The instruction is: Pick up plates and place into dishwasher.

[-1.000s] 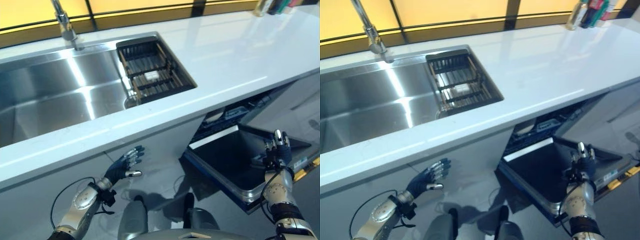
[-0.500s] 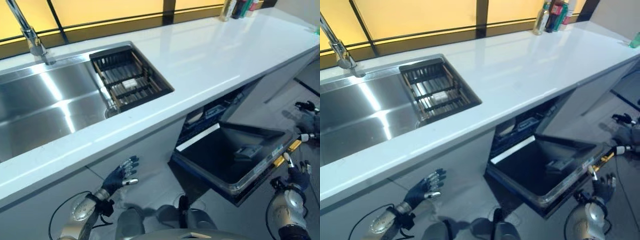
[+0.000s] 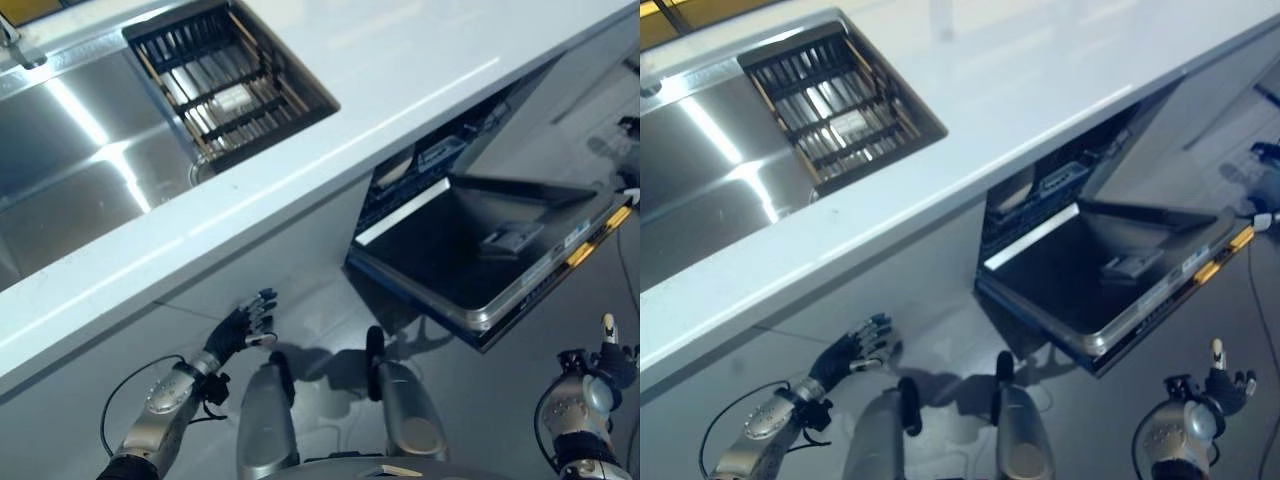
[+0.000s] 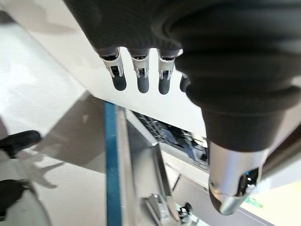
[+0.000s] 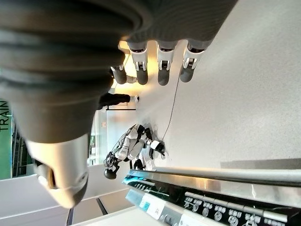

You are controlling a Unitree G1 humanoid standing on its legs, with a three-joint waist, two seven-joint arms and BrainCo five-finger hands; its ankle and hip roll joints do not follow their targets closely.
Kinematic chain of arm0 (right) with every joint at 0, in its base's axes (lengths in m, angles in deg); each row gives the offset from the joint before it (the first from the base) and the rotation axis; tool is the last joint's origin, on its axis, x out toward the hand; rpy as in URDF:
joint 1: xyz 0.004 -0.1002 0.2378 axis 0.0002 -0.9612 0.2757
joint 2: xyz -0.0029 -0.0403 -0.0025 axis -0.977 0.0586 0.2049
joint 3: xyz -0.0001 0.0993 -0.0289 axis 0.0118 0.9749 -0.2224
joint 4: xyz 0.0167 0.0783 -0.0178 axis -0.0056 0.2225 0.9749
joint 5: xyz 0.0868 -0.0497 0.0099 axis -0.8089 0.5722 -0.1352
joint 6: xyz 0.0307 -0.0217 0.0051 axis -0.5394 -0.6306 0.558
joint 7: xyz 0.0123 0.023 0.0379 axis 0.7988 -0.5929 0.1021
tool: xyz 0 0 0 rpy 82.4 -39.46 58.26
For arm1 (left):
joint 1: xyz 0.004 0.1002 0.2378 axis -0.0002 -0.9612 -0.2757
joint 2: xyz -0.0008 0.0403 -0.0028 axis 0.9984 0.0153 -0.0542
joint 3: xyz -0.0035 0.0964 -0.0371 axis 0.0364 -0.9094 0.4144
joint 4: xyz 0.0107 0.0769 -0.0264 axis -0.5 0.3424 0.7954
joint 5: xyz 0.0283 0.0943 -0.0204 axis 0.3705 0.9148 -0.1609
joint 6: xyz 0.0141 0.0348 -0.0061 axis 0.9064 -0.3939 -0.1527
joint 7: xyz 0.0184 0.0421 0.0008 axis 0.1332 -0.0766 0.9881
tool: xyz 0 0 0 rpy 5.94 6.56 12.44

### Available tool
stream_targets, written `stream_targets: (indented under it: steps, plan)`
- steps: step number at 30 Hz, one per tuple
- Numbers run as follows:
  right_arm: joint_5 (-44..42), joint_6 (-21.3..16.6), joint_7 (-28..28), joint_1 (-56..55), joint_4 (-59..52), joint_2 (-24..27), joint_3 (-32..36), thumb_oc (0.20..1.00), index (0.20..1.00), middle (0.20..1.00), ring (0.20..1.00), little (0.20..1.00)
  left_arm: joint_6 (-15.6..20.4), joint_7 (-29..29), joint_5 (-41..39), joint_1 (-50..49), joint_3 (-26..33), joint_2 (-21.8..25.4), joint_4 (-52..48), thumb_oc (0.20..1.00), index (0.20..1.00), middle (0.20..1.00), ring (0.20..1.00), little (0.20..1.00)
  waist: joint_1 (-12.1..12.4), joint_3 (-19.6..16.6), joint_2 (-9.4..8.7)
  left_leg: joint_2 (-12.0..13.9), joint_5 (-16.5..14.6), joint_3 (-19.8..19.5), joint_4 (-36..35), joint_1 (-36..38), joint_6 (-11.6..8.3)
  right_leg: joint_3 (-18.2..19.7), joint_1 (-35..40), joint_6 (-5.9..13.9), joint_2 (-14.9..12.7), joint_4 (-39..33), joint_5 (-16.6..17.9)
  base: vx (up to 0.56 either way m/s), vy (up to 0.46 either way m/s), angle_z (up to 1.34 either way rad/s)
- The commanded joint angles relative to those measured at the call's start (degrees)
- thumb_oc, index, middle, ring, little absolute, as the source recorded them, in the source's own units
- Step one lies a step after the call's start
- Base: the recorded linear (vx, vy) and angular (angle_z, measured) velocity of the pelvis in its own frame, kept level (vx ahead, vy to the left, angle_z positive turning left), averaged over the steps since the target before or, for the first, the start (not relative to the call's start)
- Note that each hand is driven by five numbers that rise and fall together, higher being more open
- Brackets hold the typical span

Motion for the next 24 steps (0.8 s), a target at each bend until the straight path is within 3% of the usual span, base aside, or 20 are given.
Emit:
stream_targets:
  steps: [1, 4, 7, 10, 17, 24]
  plan:
    - [-3.45, -3.65, 2.08, 0.65, 1.3, 4.22, 2.43, 1.0, 1.0, 1.0, 1.0, 1.0, 2.22, 0.03, -1.3, -0.69, -2.45, 0.17, -4.31, 1.0, 1.0, 1.0, 1.0, 1.0, 0.69, -0.9, 1.29, -0.89, 1.02, -4.53, 2.14, -4.22, -0.13, 0.09, 0.63, 1.04, -2.22, 10.28, -7.47, -0.05, -0.002, 0.09]
    - [-11.49, -0.98, 11.15, 1.84, 3.9, 4.53, 1.66, 1.0, 1.0, 1.0, 1.0, 1.0, 3.17, 0.89, -0.18, -0.03, -4.26, 0.63, -4.78, 1.0, 1.0, 1.0, 1.0, 1.0, 0.64, 0.01, 1.96, -1.31, 1.23, -5.14, 2.62, -5.55, -0.19, 0.37, -0.94, 0.66, -2.2, 11.45, -7.77, -0.06, 0.004, 0.0]
    - [-30.8, 2.29, 30.07, 3.99, 5.34, 3.95, 0.23, 1.0, 1.0, 1.0, 1.0, 1.0, 4.48, 0.74, -2.16, 1.02, -4.97, 0.94, -4.25, 1.0, 1.0, 1.0, 1.0, 1.0, 0.91, 1.12, 2.58, -1.72, 1.9, -5.31, 2.31, -6.56, -0.32, 0.05, -2.22, 0.26, -2.46, 12.04, -7.97, -0.08, 0.004, 0.03]
    - [-40.03, 5.99, 38.92, 4.91, 9.53, 3.61, 0.6, 1.0, 1.0, 1.0, 1.0, 1.0, 4.78, -0.22, -4.1, 1.57, -4.77, 0.87, -3.2, 1.0, 1.0, 1.0, 1.0, 1.0, 1.38, 1.18, 3.15, -2.04, 2.03, -5.64, 2.1, -7.06, -0.3, -0.19, -3.4, 0.2, -2.71, 13.25, -8.41, -0.01, -0.005, 0.0]
    - [-48.09, 13.49, 42.4, 12.52, 20.77, 9.71, 3.79, 1.0, 1.0, 1.0, 1.0, 1.0, 4.14, -0.92, -3.74, 3.24, -7.37, 2.91, -4.21, 1.0, 1.0, 1.0, 1.0, 1.0, 3.43, 1.26, 4.74, -3.12, 1.08, -6.74, 3.29, -7.97, -0.43, -1.37, -4.05, 0.2, -3.62, 14.88, -9.24, 0.01, -0.002, 0.06]
    - [-39.73, 16.28, 41.03, 17.63, 25.77, 15.06, 3.8, 1.0, 1.0, 1.0, 1.0, 1.0, 2.64, 0.17, -4.72, 3.07, -9.79, 4.51, -7.78, 1.0, 1.0, 1.0, 1.0, 1.0, 5.61, 0.6, 6.18, -4.48, 0.74, -7.75, 3.74, -7.91, -0.2, -2.47, -3.45, 0.08, -4.63, 15.65, -9.76, 0.04, 0.016, 0.08]
